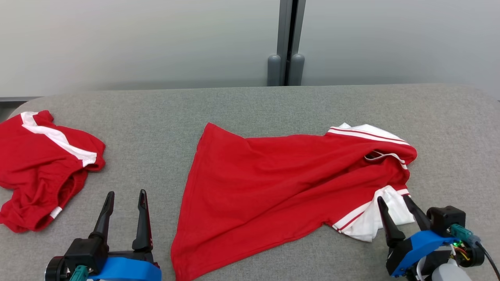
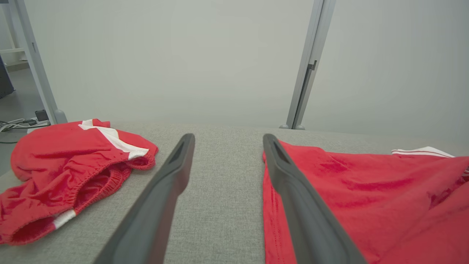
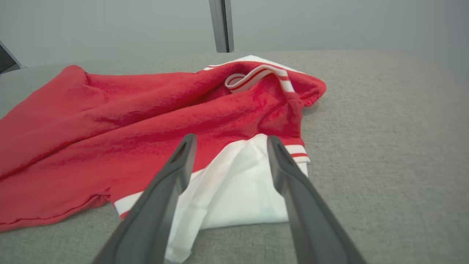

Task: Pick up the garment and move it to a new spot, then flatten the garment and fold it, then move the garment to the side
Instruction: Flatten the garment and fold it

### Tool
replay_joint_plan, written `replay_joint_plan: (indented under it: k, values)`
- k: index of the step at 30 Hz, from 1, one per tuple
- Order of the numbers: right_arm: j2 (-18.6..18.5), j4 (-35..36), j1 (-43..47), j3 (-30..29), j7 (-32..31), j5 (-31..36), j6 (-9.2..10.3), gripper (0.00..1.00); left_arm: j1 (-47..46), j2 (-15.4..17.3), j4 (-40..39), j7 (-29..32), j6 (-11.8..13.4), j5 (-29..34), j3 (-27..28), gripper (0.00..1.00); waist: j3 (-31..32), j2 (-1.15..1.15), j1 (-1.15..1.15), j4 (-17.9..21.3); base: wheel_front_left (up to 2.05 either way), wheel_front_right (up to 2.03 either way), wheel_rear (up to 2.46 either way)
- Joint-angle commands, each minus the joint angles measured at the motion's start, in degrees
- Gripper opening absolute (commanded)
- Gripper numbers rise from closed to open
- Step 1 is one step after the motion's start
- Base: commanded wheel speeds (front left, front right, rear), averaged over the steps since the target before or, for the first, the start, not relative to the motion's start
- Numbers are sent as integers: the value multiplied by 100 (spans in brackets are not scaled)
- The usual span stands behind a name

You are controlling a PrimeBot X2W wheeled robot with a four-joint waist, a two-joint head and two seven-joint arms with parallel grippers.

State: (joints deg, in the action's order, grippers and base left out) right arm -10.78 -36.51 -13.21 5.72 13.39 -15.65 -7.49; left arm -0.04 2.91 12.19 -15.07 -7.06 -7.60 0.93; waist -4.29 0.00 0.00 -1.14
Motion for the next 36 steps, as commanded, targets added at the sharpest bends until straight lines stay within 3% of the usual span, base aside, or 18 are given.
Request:
replay_joint_plan:
  k: [1,9,21,22,23,30,36]
  values:
    - [44,63,100,-13,-49,36,-1,100,34,-4,-7,-15,8,22,-24,100,2,0,0,-9,0,0,0]
    - [279,221,311,-111,-365,168,-1,100,13,-4,23,-15,-22,38,-46,100,-25,0,0,-103,0,0,0]
    - [612,-469,17,-432,-319,398,-1,100,-94,-4,11,-15,-44,58,-53,100,-170,0,0,-214,0,0,0]
    - [625,-534,-23,-435,-307,387,-2,40,-103,-4,8,-15,-44,59,-51,100,-180,0,0,-208,0,0,0]
    - [647,-591,-65,-427,-270,373,-1,0,-110,-4,9,-15,-45,58,-48,100,-188,0,0,-203,0,0,0]
    - [726,-666,-79,-373,60,266,-1,0,-76,-4,28,-15,-50,17,-71,100,-158,0,0,-149,0,0,0]
    - [756,17,636,-393,180,89,-1,0,-9,-4,24,-15,-32,-59,-106,100,-124,0,0,-63,0,0,0]
